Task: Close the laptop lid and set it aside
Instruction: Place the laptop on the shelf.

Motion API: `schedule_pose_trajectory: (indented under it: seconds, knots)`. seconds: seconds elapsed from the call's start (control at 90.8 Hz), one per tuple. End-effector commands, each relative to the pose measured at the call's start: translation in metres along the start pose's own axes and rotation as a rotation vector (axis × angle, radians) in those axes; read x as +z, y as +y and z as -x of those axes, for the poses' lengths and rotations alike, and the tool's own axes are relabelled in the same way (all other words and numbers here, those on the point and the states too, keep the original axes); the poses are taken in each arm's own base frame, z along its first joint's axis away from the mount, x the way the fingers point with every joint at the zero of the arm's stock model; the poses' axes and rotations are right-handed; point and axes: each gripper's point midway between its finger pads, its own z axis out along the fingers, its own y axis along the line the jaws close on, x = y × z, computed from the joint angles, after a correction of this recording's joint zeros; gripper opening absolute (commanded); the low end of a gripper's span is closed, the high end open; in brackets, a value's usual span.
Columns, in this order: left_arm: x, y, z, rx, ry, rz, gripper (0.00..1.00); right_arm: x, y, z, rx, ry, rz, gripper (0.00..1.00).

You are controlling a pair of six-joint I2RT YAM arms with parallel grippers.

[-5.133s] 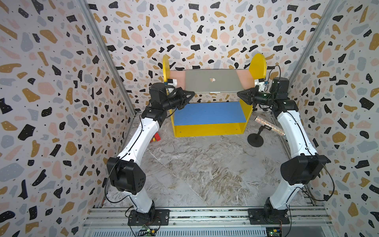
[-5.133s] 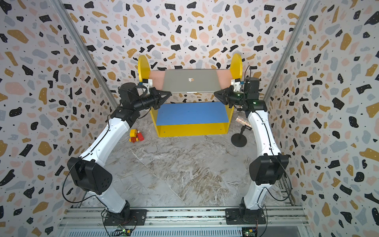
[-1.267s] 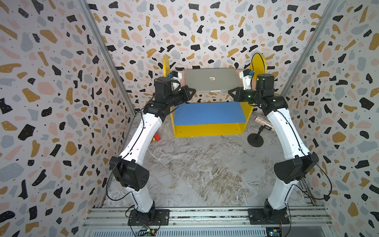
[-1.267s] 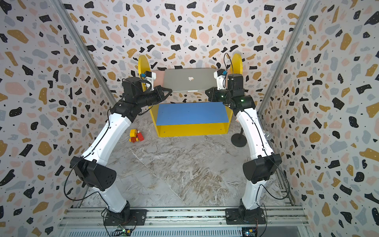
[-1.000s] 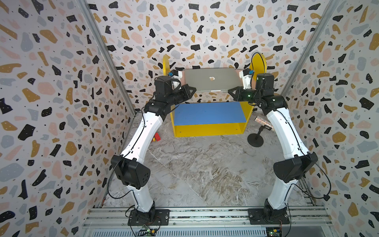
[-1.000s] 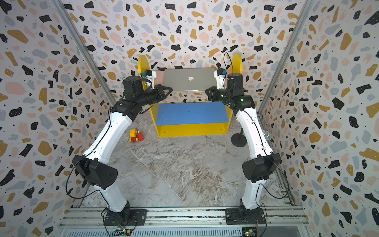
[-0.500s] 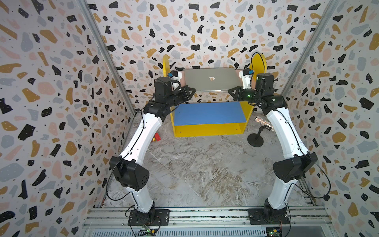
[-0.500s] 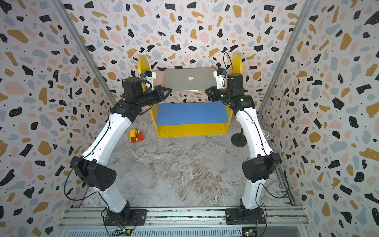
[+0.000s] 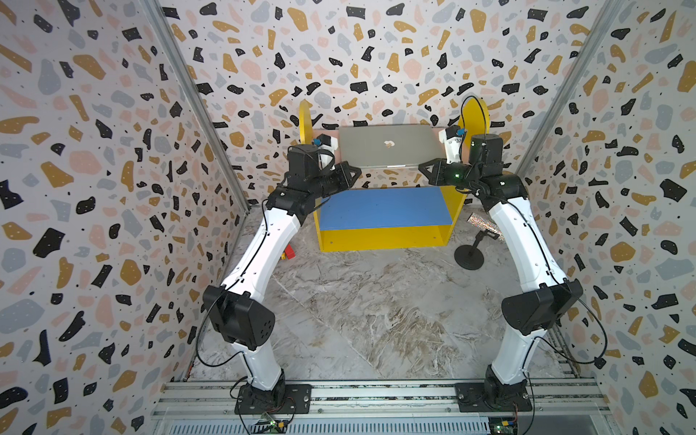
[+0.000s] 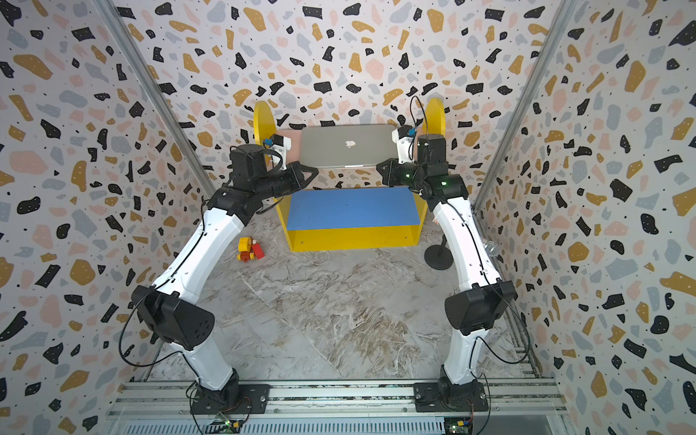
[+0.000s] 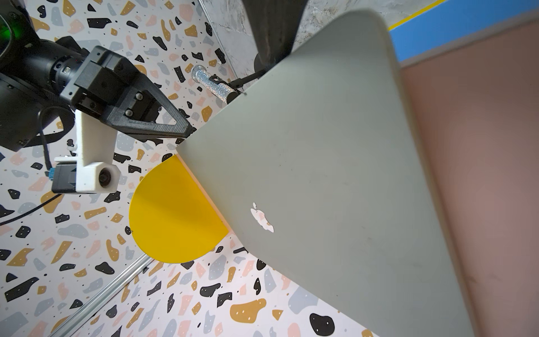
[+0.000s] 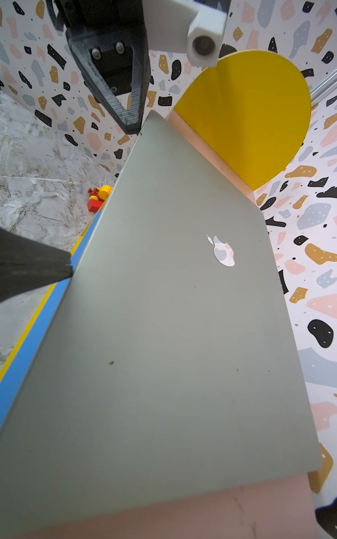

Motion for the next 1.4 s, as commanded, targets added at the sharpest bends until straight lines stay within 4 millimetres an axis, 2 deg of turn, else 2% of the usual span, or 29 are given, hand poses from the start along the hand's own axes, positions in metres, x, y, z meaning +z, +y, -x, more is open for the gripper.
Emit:
schedule_pose_trajectory:
  seconds: [0.0, 0.496, 1.035, 1.388]
  knots:
    - [-0.001, -0.009, 0.020, 0.052, -0.057, -0.014, 0.00, -0.010, 0.008, 0.025, -0.047, -0.083, 0.007, 0.00]
    - [0.011, 0.000, 0.029, 0.049, -0.055, -0.002, 0.00, -0.008, 0.007, 0.025, -0.054, -0.082, 0.002, 0.00]
    - [0.017, 0.009, 0.031, 0.028, -0.048, -0.001, 0.00, -0.002, 0.000, 0.023, -0.062, -0.079, -0.014, 0.00]
    - [0.012, 0.003, 0.034, 0.031, -0.054, -0.016, 0.00, 0.001, -0.004, 0.020, -0.060, -0.070, -0.024, 0.00]
